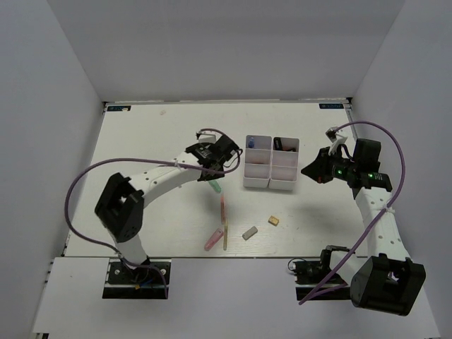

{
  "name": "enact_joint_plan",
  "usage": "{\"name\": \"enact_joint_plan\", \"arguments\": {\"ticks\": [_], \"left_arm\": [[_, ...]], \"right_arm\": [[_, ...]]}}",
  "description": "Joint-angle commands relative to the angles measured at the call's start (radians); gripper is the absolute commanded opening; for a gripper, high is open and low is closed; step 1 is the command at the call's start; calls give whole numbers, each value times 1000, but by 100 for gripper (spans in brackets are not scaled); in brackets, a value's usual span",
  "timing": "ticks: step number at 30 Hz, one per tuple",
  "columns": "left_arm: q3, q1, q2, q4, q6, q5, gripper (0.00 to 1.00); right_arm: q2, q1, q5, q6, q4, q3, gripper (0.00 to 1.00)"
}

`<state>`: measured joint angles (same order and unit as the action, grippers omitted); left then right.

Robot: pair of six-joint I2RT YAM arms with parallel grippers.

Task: Sort the stationery into containers
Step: Grab a piece of stationery with the left arm

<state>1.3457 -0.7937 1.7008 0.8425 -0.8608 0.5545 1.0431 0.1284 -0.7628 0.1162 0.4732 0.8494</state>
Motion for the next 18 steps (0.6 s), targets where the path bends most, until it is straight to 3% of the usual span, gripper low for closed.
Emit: {"name": "enact_joint_plan", "arguments": {"ticks": [1,6,18], "left_arm": [[110,27,68,93,-81,-63,56],[87,109,123,12,-179,-221,59],[164,128,295,-43,-211,-307,59]], "right_arm": [[3,2,-20,19,4,40,6],[8,2,-20,25,4,39,6],[6,4,-12,48,13,43,9]]}}
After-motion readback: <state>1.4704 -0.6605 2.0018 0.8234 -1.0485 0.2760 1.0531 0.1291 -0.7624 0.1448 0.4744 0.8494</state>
